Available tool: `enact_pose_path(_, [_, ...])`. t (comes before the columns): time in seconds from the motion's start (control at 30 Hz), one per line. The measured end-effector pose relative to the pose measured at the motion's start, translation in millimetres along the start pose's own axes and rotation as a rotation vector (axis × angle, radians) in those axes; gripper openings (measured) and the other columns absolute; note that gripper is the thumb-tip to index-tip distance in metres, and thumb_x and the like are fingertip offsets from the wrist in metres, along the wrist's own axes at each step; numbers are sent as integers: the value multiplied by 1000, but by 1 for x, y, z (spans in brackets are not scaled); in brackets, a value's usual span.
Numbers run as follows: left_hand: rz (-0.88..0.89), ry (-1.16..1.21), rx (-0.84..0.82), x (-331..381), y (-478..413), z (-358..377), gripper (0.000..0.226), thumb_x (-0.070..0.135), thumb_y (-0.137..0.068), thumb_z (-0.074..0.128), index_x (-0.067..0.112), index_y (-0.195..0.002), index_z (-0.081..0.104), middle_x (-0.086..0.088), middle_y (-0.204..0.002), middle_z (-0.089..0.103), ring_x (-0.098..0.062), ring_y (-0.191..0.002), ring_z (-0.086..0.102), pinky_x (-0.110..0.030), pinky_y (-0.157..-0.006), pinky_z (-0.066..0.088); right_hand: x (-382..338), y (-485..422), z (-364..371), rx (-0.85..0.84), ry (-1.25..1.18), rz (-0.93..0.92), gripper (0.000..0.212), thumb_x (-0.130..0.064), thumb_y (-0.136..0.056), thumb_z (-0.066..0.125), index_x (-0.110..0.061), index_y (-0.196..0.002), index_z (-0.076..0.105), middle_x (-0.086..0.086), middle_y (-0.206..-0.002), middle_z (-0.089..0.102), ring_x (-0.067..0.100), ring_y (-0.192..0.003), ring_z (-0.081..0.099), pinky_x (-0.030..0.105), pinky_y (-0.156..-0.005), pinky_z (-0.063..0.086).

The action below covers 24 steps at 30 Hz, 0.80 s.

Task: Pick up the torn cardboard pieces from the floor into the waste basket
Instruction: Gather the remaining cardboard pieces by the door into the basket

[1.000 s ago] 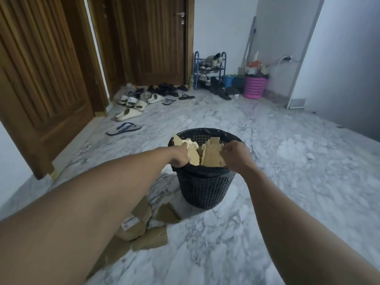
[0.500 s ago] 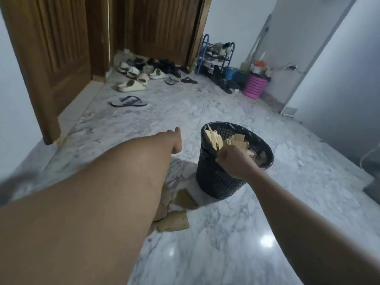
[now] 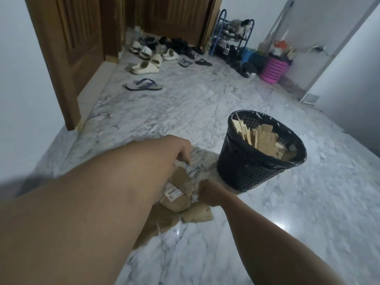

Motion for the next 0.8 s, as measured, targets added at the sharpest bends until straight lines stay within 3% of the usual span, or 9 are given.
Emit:
enact_pose_path(0.07, [-19, -13, 23, -14, 10, 2, 47, 53, -87, 63, 12, -96, 44, -13, -98, 43, -25, -86, 46, -35, -75, 39, -14, -11, 19, -34, 22, -28, 34, -23, -87, 64, -10, -118, 67, 9, -104, 61, 27, -101, 61, 34, -92, 50])
enact_pose_path(0.13, [-29, 51, 76, -27, 23, 11, 47, 45, -89, 66, 5, -111, 58, -22, -111, 57, -33, -96, 60, -35, -78, 46, -35, -14, 33, -68, 5, -74, 36, -23, -88, 65, -11, -122, 64, 7, -104, 57, 26, -102, 59, 36, -95, 49])
enact_pose_path(0.23, [-105, 118, 120, -50, 57, 54, 39, 35, -87, 66, 8, -115, 60, -15, -111, 64, -32, -99, 64, -37, -77, 53, -70, -17, 51, -58, -6, -221, 37, -22, -90, 63, -12, -126, 62, 11, -126, 60, 26, -121, 56, 31, -98, 44])
enact_pose_path(0.3, [-233, 61, 99, -81, 81, 97, 35, 38, -82, 68, 16, -108, 60, -8, -107, 63, -27, -93, 63, -34, -69, 52, -94, -18, 62, -84, 8, -312, 37, -27, -90, 65, -14, -124, 62, 12, -126, 62, 28, -117, 59, 31, -93, 47])
enact_pose_path(0.43, [-653, 236, 143, -167, 148, 169, 47, 44, -84, 60, 24, -125, 50, -4, -129, 50, -29, -118, 50, -42, -92, 47, -132, -15, 87, -147, 163, -479, 78, -42, -68, 86, -24, -134, 48, 5, -131, 52, 27, -124, 48, 41, -96, 48])
enact_pose_path(0.53, [-886, 303, 139, -216, 193, 223, 78, 64, -76, 61, 18, -135, 40, -10, -139, 38, -34, -130, 39, -47, -101, 42, -149, -6, 108, -125, 374, -608, 94, -48, -64, 87, -25, -141, 36, 6, -139, 40, 31, -131, 34, 54, -103, 39])
enact_pose_path(0.6, [-882, 316, 18, -229, 207, 255, 93, 80, -66, 49, 19, -136, 44, -11, -142, 39, -35, -130, 39, -47, -103, 39, -155, -3, 120, -96, 472, -643, 97, -50, -64, 86, -23, -141, 32, 8, -140, 38, 34, -131, 35, 59, -104, 34])
enact_pose_path(0.67, [-790, 233, -64, -226, 213, 269, 82, 82, -74, 39, 23, -129, 53, -9, -136, 43, -35, -124, 39, -45, -101, 36, -161, -4, 125, -89, 500, -638, 94, -49, -66, 85, -21, -139, 33, 9, -138, 40, 36, -130, 36, 62, -104, 31])
enact_pose_path(0.8, [-788, 274, 48, -222, 219, 263, 66, 72, -80, 47, 22, -124, 54, -11, -129, 51, -36, -119, 45, -48, -101, 38, -177, -1, 127, -55, 570, -697, 66, -40, -81, 75, -18, -134, 42, 12, -137, 43, 36, -129, 37, 62, -107, 24])
Point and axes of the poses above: each hand's wrist, its own y-axis away from the middle knuckle, its own z-axis out of the palm, x = y × z, the point moved 6 cm from there along -y, towards the middle knuckle
